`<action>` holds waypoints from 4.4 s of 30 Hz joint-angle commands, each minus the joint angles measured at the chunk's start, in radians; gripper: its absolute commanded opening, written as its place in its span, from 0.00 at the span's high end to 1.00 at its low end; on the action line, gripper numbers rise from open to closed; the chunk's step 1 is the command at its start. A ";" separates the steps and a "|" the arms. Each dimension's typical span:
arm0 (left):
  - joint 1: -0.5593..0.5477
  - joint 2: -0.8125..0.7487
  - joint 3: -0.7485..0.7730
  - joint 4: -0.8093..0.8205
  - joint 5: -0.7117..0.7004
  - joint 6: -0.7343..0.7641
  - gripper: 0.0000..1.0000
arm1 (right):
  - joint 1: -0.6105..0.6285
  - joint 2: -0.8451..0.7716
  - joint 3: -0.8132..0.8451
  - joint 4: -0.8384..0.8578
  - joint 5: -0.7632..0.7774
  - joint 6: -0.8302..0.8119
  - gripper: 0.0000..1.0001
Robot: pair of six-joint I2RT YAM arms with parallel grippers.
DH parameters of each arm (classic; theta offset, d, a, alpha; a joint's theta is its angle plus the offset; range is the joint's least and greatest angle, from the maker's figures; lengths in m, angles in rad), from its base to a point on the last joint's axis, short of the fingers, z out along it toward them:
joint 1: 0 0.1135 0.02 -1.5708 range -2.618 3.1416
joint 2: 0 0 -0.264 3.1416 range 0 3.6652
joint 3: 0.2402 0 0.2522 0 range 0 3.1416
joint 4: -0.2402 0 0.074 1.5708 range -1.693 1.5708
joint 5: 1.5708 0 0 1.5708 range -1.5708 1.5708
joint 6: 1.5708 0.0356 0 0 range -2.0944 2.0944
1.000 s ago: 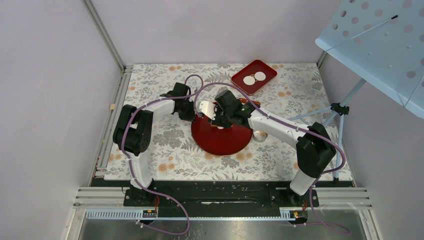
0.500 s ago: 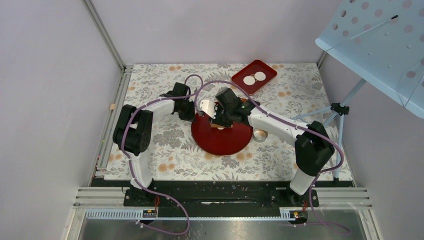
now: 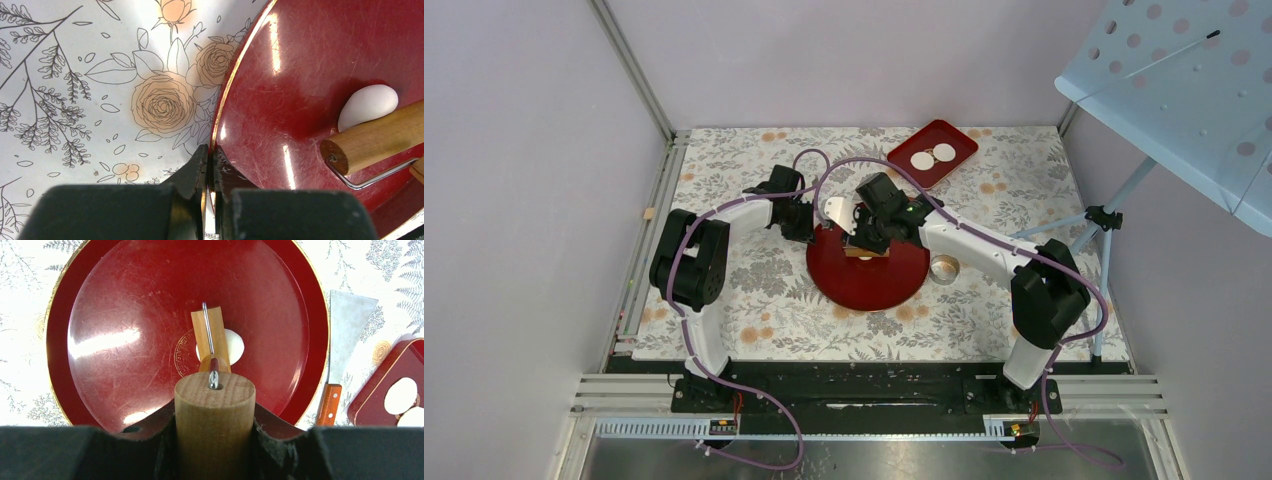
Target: Roll out the dumpling wrappers from the dough
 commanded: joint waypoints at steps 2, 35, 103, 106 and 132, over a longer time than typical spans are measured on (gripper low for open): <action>0.016 -0.003 -0.022 -0.024 -0.015 0.001 1.00 | -0.012 0.074 -0.036 -0.182 -0.064 0.021 1.00; 0.017 0.003 -0.018 -0.026 -0.010 0.001 1.00 | -0.013 -0.193 0.113 -0.217 -0.191 0.178 1.00; 0.025 0.004 -0.017 -0.026 0.006 0.001 1.00 | -0.213 0.051 -0.113 0.050 0.221 1.194 1.00; 0.029 0.004 -0.017 -0.025 0.007 0.002 1.00 | -0.213 0.065 -0.117 0.053 0.221 1.199 1.00; 0.030 0.006 -0.016 -0.026 0.014 0.002 1.00 | -0.161 0.098 0.046 0.114 -0.326 1.142 1.00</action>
